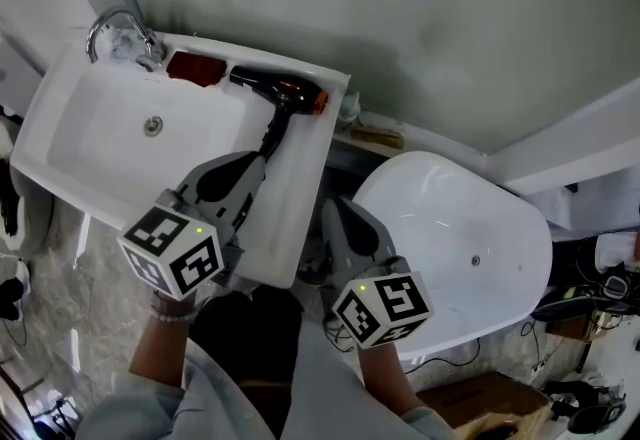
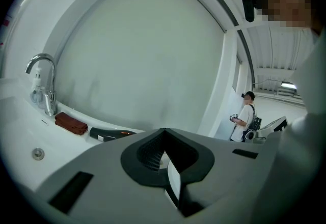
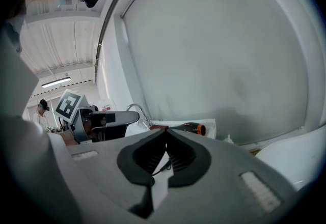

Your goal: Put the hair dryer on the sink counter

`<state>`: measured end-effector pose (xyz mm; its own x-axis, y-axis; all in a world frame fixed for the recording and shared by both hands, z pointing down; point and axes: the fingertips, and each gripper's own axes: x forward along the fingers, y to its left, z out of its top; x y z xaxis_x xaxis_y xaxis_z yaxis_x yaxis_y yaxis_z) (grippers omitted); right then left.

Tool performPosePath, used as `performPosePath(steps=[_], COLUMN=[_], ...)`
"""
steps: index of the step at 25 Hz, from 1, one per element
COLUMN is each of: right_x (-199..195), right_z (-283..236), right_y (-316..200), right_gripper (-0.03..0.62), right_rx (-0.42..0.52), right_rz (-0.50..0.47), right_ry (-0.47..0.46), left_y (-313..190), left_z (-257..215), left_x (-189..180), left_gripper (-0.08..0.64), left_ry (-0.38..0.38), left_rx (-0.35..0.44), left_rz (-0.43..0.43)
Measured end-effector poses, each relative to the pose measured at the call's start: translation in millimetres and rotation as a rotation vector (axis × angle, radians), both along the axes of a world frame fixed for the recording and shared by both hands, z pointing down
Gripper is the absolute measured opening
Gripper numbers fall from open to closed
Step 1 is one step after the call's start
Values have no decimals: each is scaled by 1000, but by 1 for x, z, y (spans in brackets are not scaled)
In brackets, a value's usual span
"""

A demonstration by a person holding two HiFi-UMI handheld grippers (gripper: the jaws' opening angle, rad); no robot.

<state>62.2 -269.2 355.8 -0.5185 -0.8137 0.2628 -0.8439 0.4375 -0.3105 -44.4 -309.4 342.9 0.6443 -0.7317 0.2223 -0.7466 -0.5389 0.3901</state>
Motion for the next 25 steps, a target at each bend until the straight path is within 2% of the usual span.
performPosePath(steps=[9, 25], right_x=[-13, -85], right_z=[0, -16], right_y=[26, 89], right_gripper=[-3, -2], right_rx=[-4, 28], right_rz=[55, 92], right_ry=[12, 42], left_y=[18, 80], left_z=[-7, -33], left_x=[-17, -78], left_gripper=[5, 5], left_ry=[34, 117], left_rx=[11, 47], left_rz=[16, 82])
